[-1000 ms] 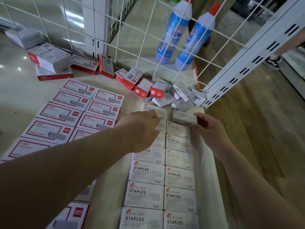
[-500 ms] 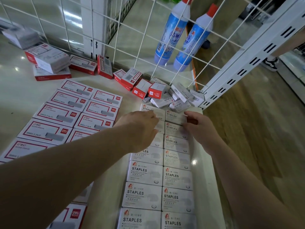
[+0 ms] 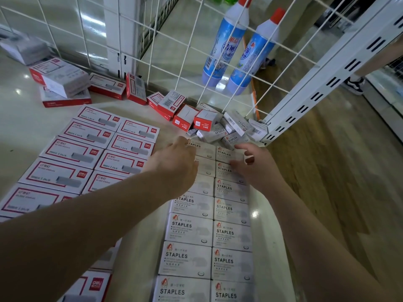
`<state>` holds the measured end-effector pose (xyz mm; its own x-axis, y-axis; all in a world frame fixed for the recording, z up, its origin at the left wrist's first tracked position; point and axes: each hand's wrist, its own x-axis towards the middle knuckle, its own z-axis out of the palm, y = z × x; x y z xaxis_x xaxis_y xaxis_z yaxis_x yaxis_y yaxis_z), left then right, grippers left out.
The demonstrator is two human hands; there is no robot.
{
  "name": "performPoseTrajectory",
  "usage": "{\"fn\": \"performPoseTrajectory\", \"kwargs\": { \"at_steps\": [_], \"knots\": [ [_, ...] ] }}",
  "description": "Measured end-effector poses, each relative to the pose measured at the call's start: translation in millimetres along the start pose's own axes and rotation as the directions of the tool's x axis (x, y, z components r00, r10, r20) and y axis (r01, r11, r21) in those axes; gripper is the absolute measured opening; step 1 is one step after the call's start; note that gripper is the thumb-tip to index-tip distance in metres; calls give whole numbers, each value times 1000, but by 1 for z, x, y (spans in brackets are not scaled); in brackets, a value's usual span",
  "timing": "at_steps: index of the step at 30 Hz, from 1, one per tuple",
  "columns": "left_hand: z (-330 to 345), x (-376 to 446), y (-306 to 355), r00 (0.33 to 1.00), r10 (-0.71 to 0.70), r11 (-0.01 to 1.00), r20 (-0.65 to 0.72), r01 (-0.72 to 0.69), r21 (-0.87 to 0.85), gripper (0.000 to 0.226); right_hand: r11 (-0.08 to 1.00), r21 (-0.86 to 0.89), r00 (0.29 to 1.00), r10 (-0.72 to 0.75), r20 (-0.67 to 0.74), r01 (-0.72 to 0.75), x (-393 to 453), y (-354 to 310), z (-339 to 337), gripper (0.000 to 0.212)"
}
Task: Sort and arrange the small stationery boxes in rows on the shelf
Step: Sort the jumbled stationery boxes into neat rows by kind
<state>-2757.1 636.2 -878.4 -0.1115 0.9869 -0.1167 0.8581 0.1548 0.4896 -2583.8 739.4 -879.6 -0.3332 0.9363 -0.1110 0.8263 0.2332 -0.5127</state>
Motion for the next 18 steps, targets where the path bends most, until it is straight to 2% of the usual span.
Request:
{"fn": "performPoseTrajectory", "kwargs": {
  "at_steps": [8,11,18],
  "knots": [
    [2,-3,-2,1000,3,1000,-18,-4,-16,36,995,94,995,22,101,-31,4,3,4,38],
    [-1,-4,-2,1000,12,998,-8,-12,-62,38,994,106,994,29,104,-40,5,1,4,36],
    [-3,-6,-3,999,42,998,9,-41,-37,38,993,110,996,25,86,-35,3,0,6,38]
  ]
}}
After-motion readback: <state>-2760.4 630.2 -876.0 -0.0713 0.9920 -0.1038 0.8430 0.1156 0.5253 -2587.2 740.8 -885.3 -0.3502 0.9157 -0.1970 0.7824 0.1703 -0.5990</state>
